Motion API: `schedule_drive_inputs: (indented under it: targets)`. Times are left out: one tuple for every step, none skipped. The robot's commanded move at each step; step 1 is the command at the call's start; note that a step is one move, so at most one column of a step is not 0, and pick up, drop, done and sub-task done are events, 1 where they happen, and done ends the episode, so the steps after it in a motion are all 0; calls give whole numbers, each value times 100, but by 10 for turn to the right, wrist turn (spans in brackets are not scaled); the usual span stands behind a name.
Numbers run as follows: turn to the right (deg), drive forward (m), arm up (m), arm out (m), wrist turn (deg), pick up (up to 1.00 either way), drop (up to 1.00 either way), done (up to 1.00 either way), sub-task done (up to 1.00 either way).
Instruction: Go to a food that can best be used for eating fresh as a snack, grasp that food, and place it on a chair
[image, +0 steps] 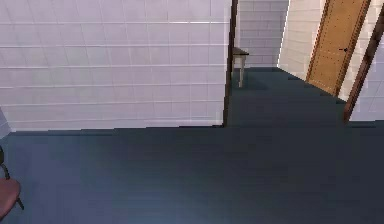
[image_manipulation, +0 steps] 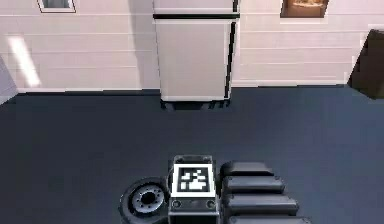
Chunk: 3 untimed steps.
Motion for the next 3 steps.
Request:
schedule_drive_inputs:
  targets:
    - [0,75,0,0,0,0,0,0,0]
    - [-450,0,0,0,0,0,0,0,0]
    - [0,40,0,0,0,0,0,0,0]
